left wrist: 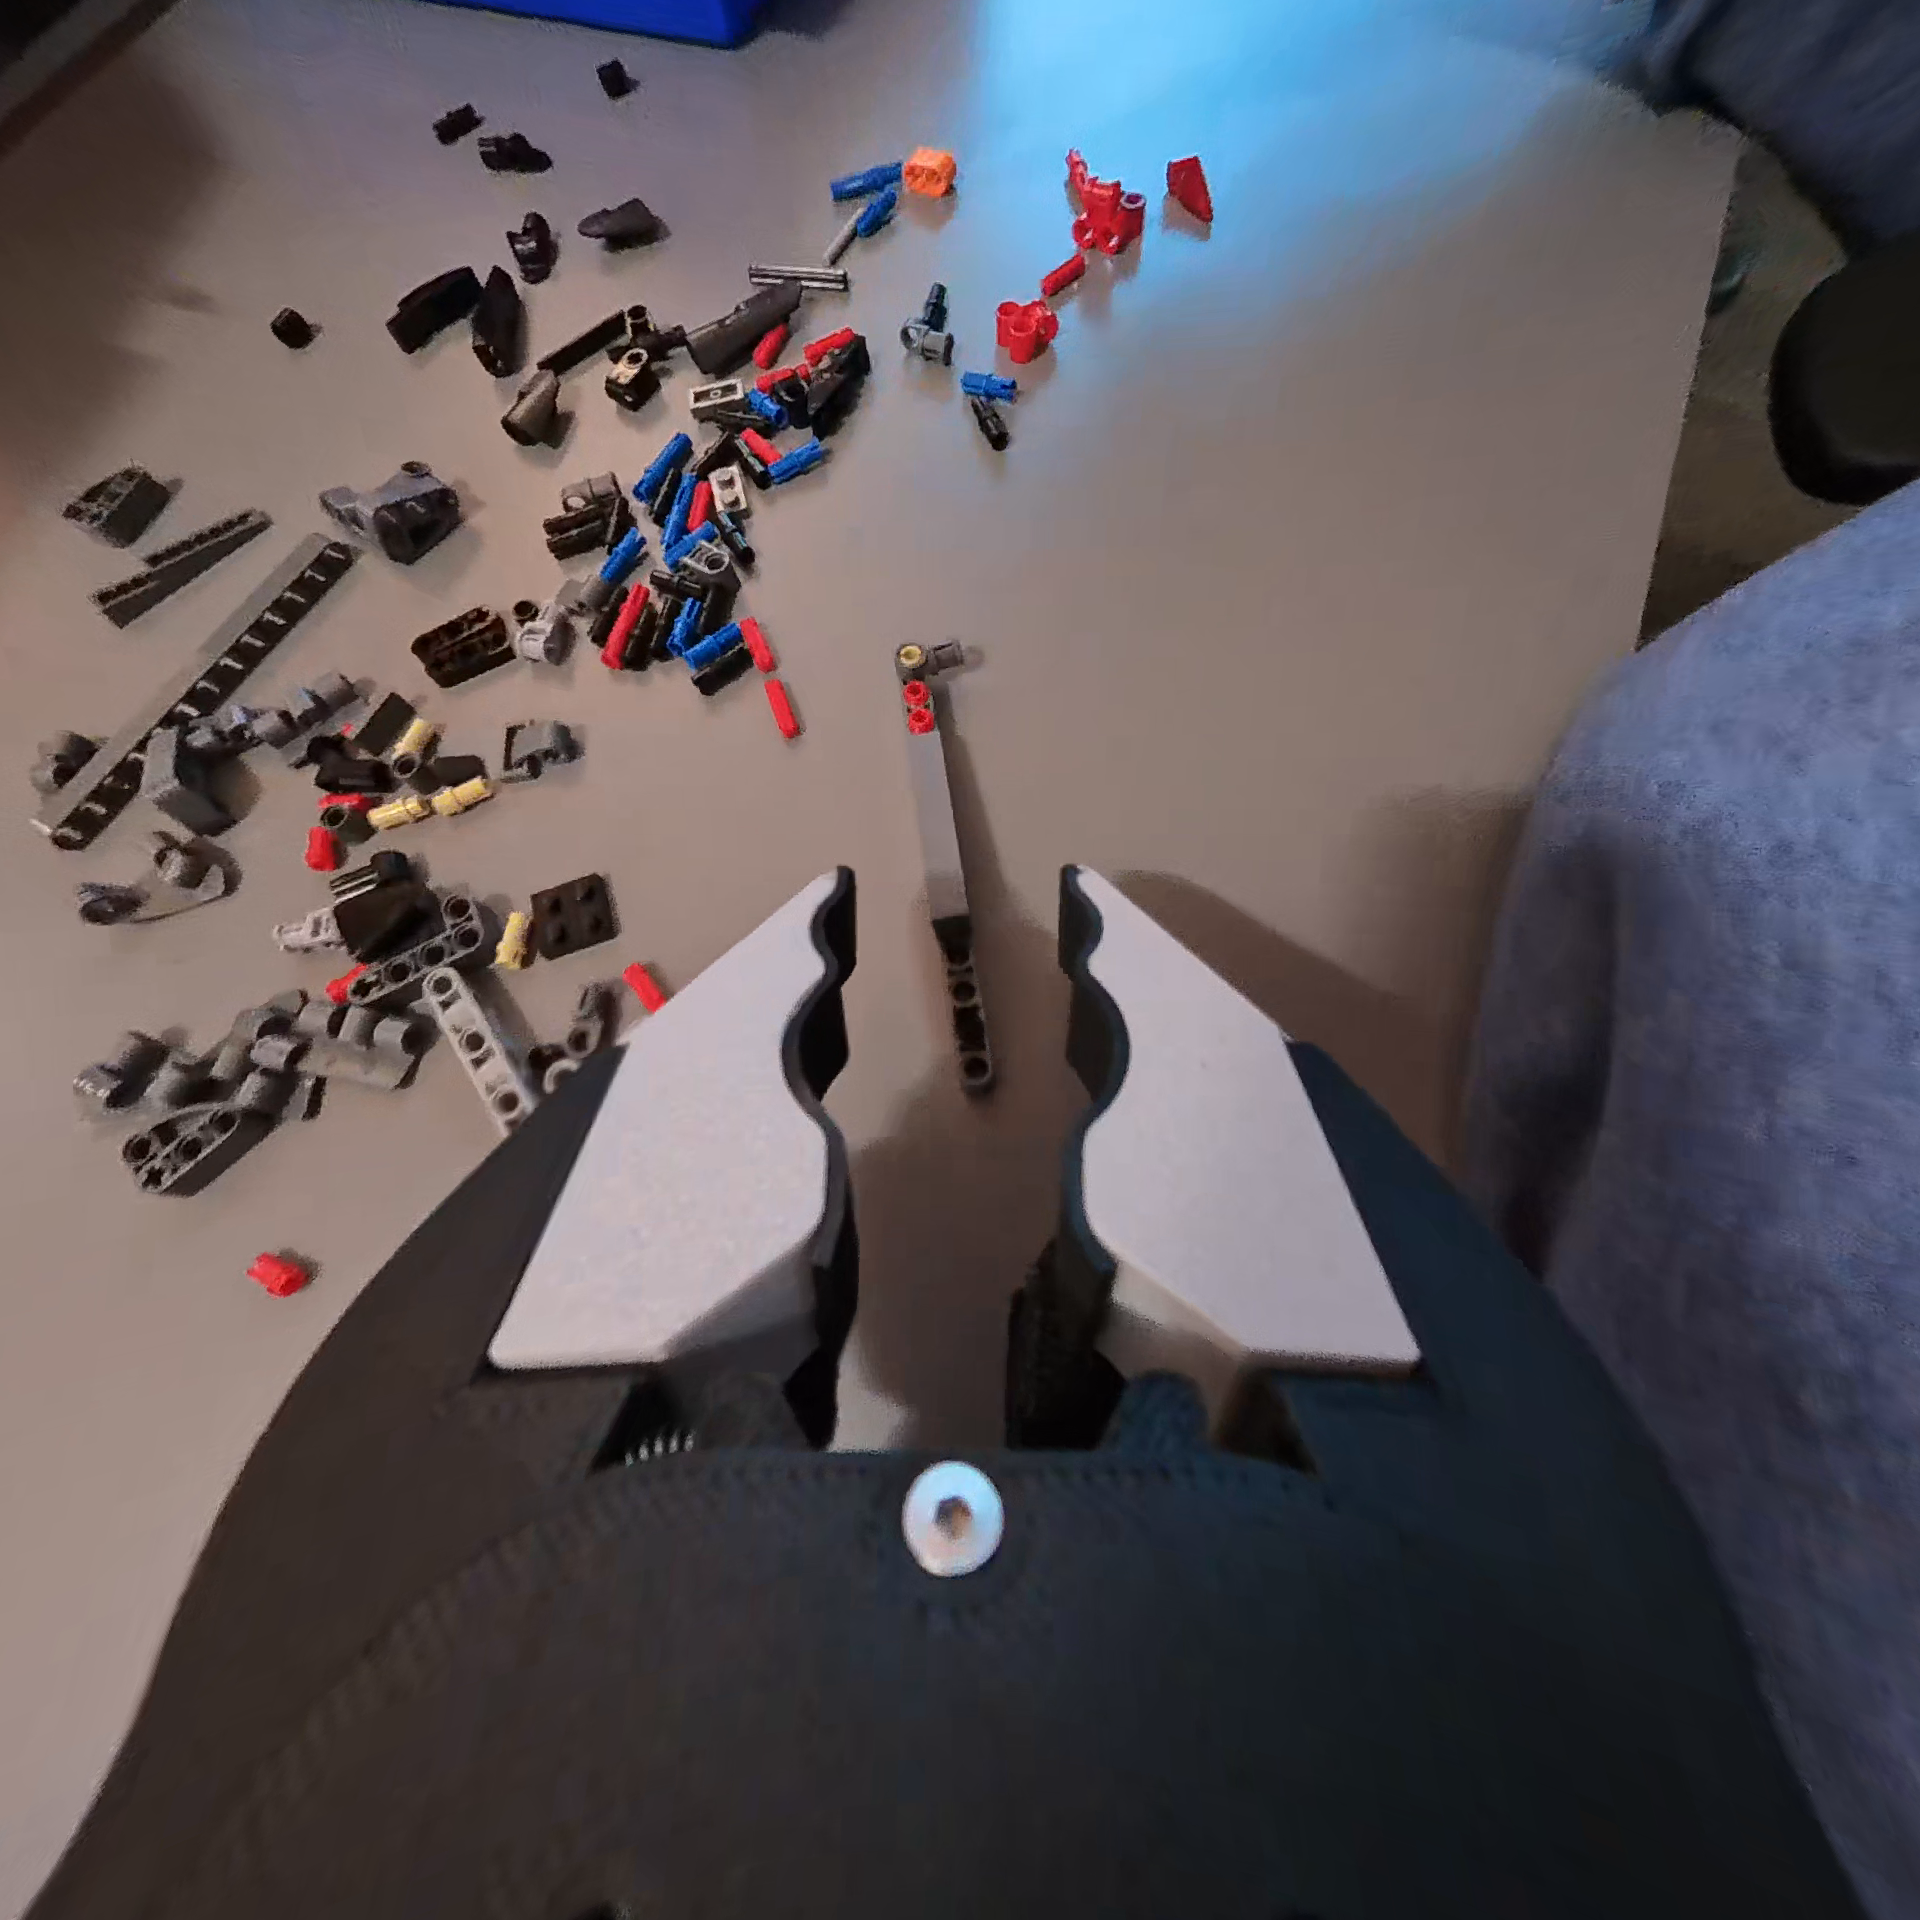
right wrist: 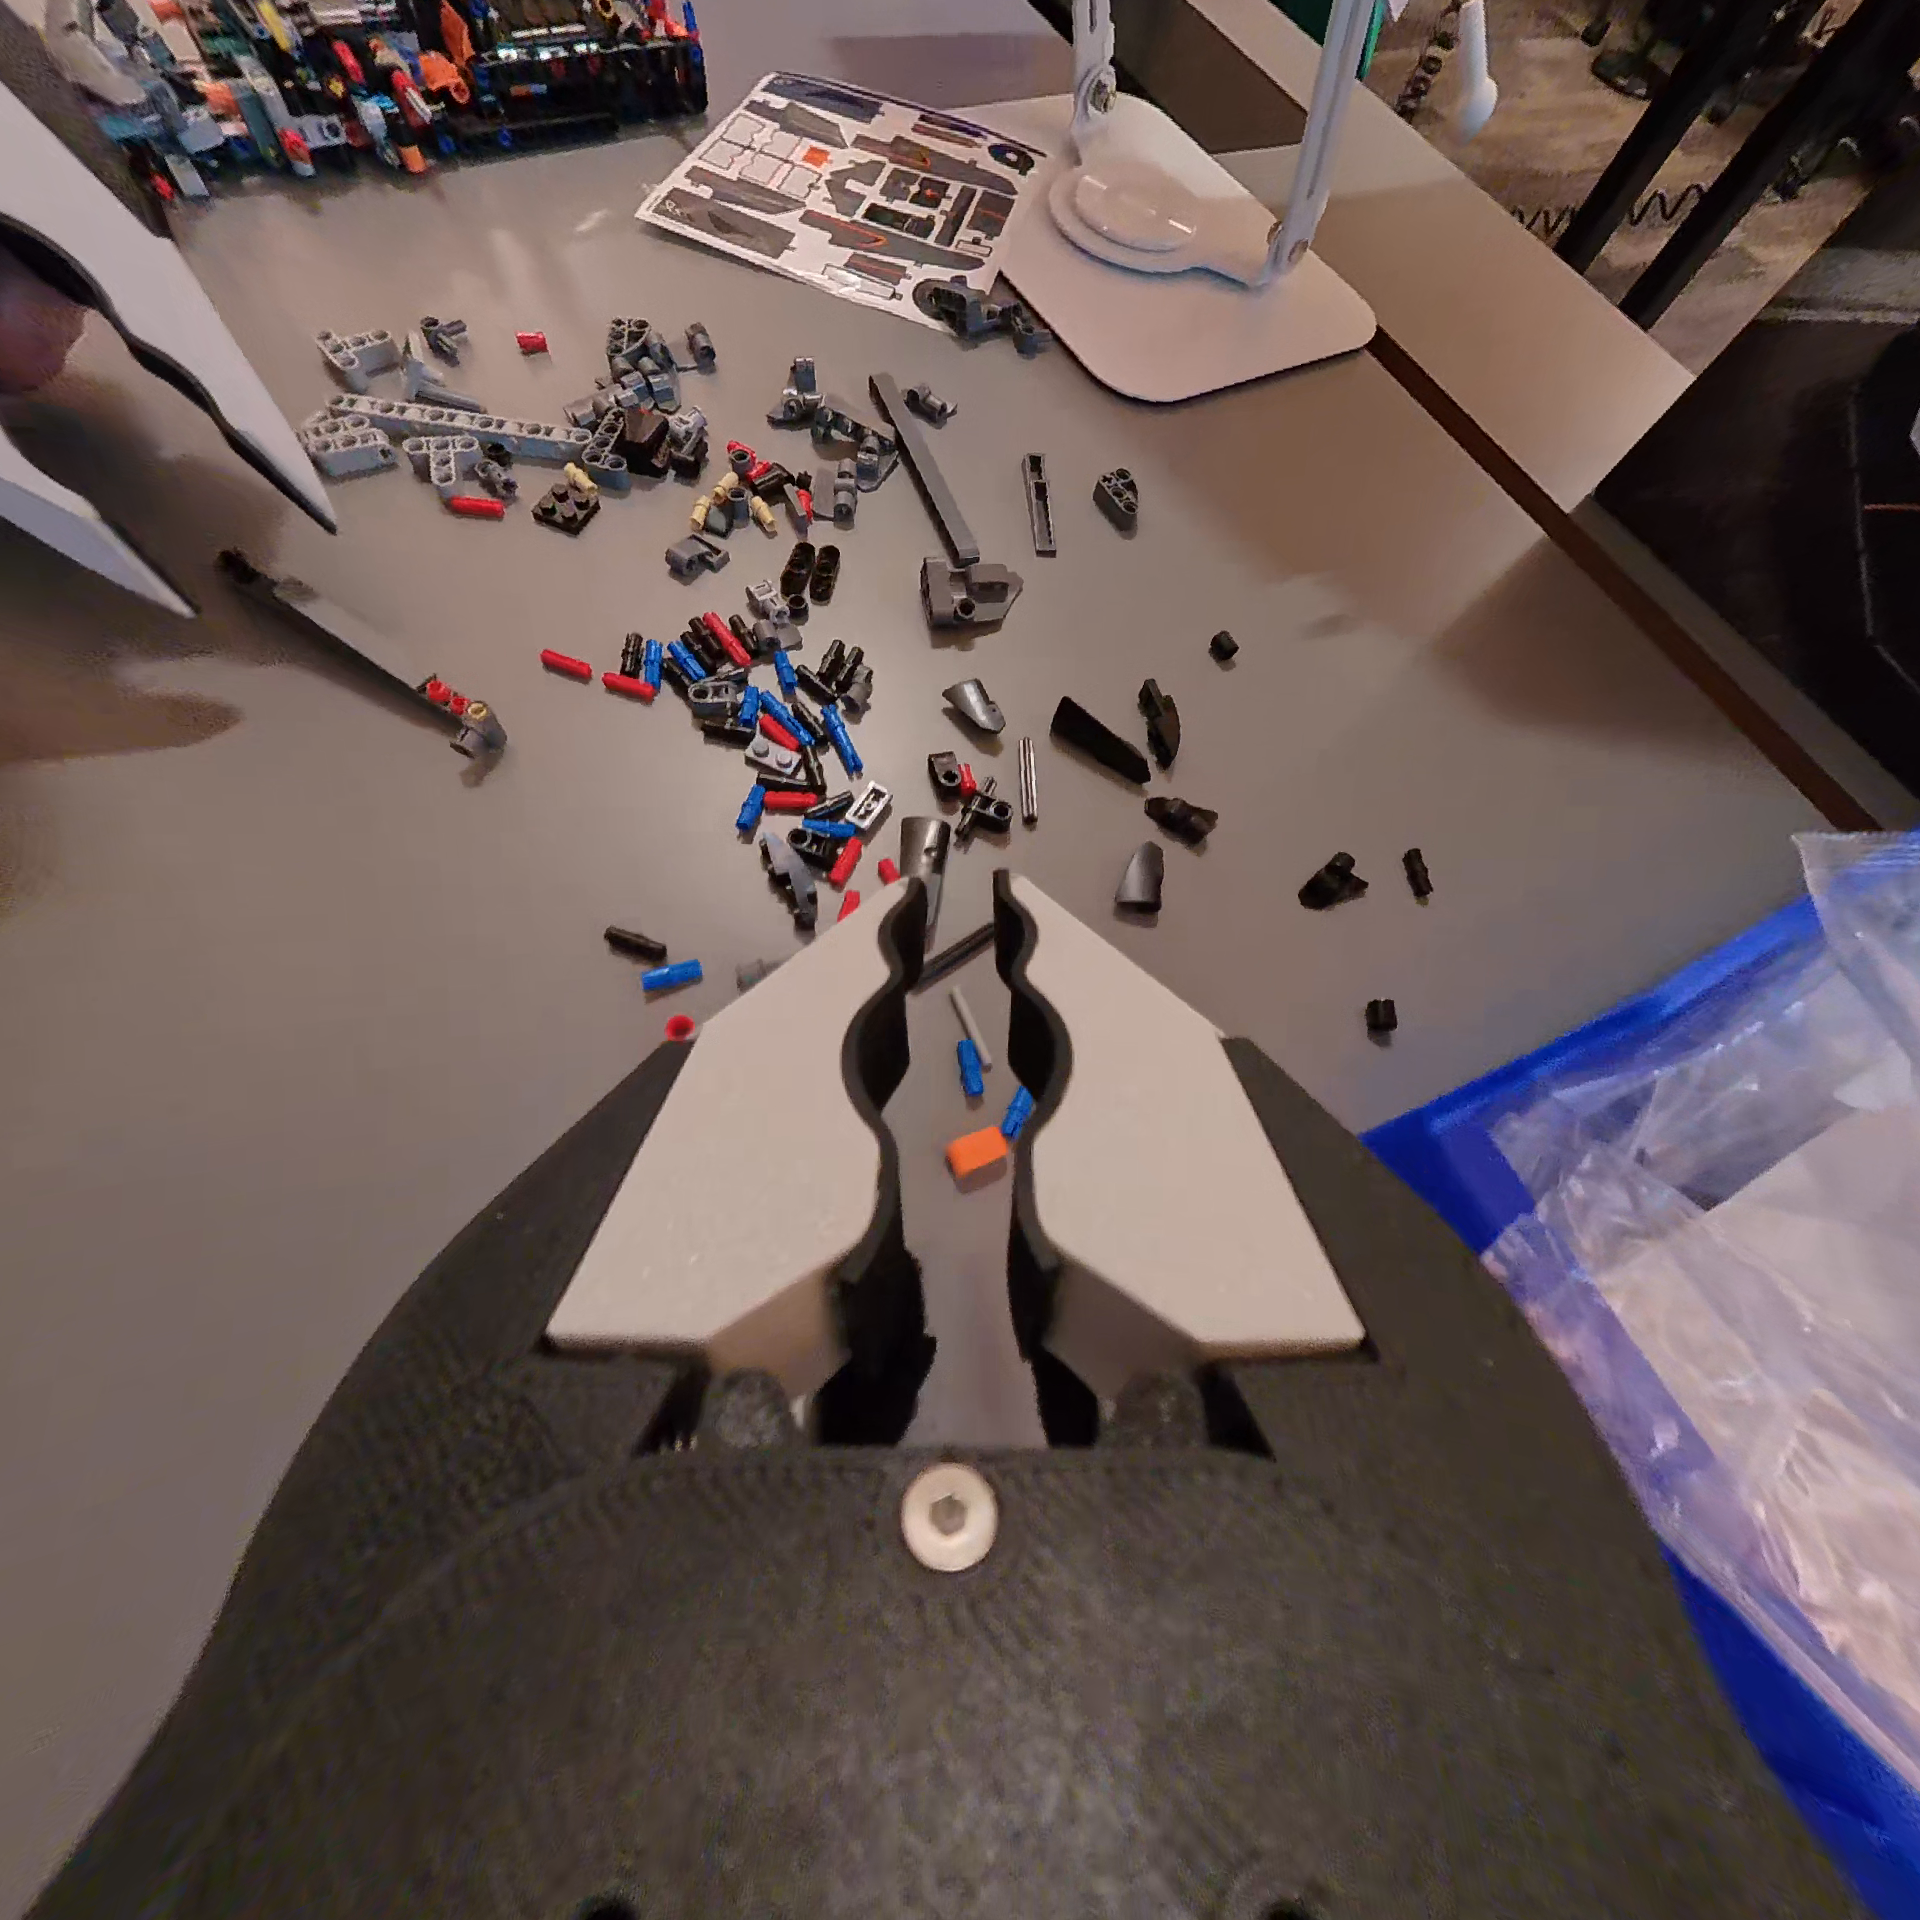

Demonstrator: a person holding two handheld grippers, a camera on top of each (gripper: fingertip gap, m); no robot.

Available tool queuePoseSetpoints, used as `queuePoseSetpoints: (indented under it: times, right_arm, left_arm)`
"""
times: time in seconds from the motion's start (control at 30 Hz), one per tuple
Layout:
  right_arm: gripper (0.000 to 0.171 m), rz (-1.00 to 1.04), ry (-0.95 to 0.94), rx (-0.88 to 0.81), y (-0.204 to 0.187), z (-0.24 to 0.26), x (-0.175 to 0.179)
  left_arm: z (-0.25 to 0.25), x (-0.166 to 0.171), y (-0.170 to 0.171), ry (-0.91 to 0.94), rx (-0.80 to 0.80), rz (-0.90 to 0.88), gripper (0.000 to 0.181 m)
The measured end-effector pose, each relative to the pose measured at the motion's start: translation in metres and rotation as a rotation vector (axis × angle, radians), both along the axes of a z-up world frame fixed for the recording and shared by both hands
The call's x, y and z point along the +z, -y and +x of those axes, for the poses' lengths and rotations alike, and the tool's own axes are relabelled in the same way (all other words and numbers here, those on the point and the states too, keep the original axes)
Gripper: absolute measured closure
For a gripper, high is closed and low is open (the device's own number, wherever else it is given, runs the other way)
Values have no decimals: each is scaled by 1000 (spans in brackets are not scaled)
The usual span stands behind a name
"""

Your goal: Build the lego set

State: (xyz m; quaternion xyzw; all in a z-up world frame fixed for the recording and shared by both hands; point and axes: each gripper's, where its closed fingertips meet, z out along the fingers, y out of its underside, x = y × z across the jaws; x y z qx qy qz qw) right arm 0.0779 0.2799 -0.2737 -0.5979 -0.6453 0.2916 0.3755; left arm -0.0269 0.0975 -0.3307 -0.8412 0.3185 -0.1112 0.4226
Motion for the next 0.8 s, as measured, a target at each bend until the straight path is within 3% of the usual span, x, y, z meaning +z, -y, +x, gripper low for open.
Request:
queuePoseSetpoints:
  times: [0.37, 0.57, 0.8]
  right_arm:
    - [161, -8, 27, 11, 8, 15, -8]
    - [160, -4, 32, 50, 15, 8, -11]
    - [158, 6, 44, 75, 23, 0, -9]
  left_arm:
    - [-3, -20, -9, -64, 32, -60, 175]
    - [-8, -20, 5, -92, -44, -68, 175]
    - [-18, -14, 11, -57, -26, -46, 145]
